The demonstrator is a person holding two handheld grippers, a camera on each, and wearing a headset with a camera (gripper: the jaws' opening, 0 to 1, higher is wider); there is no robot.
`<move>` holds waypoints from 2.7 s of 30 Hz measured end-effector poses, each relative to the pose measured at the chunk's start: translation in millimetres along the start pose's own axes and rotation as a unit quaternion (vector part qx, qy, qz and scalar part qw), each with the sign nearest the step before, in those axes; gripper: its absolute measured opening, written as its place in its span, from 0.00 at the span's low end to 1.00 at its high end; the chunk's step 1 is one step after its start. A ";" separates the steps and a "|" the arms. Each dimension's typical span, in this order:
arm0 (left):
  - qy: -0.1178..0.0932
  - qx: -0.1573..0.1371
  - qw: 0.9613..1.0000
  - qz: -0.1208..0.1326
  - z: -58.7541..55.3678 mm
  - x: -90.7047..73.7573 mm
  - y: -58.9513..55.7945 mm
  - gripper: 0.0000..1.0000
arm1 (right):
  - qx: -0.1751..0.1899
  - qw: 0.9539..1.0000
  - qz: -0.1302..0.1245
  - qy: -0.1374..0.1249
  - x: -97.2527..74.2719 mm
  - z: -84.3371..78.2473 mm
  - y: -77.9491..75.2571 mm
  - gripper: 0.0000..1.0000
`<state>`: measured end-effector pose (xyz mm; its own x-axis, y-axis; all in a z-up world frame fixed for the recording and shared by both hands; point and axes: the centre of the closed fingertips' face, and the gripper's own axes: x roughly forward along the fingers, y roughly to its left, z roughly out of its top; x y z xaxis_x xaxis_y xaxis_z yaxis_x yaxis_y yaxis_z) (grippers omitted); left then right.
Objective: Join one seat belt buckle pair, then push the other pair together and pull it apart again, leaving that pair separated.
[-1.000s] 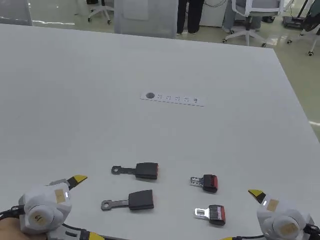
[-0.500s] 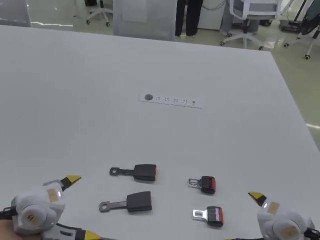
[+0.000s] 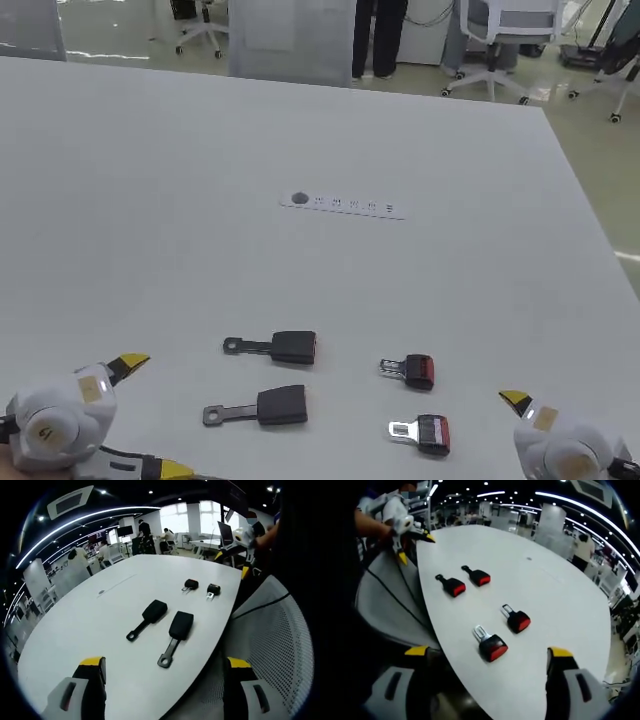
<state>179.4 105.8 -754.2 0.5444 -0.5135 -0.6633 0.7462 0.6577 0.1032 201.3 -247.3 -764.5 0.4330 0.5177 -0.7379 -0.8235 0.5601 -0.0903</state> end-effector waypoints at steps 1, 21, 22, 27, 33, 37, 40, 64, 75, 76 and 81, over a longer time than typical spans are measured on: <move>0.000 -0.001 1.000 0.000 1.4 -0.1 -0.4 0.99 | 0.000 1.000 -0.001 -0.001 -0.4 0.6 0.0 0.98; 0.023 0.020 1.000 -0.006 -1.5 0.2 -6.9 0.97 | -0.023 1.000 -0.009 -0.018 -9.6 9.0 0.0 0.90; 0.024 0.022 0.999 -0.006 -2.1 0.3 -7.5 0.97 | -0.024 1.000 -0.006 -0.020 -8.9 9.4 2.4 0.90; 0.038 0.047 0.998 -0.014 -3.4 1.0 -11.7 0.97 | -0.026 0.999 -0.004 -0.018 -5.5 9.7 6.6 0.91; 0.035 0.037 0.999 -0.008 0.7 -1.2 -8.5 0.97 | -0.008 1.000 -0.023 -0.019 -8.9 14.1 1.1 0.88; 0.039 0.041 0.998 -0.009 -2.5 -0.2 -7.7 0.95 | -0.006 1.000 -0.026 -0.015 -9.7 12.9 -1.1 0.90; 0.045 0.044 0.998 -0.005 -5.4 1.5 -5.8 0.94 | -0.016 1.000 -0.022 -0.005 -8.8 9.7 -0.3 0.90; 0.095 0.087 0.991 -0.037 0.1 44.5 -3.9 0.81 | -0.105 0.993 0.023 0.039 12.9 3.2 -5.7 0.73; 0.112 0.109 0.985 -0.069 4.2 78.2 -20.0 0.79 | -0.151 0.985 0.056 0.069 28.6 -6.2 -0.3 0.61; 0.119 0.114 0.984 -0.073 3.2 80.7 -22.0 0.78 | -0.155 0.984 0.055 0.070 30.3 -7.1 -0.9 0.61; 0.135 0.125 0.980 -0.076 3.1 94.0 -20.5 0.70 | -0.159 0.982 0.071 0.080 37.2 -14.6 -0.5 0.59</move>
<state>216.4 42.3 -816.4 0.3231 -0.4083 -0.8538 0.8998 0.4121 0.1434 212.4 -237.8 -801.7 0.2636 0.4541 -0.8511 -0.9551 0.2466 -0.1643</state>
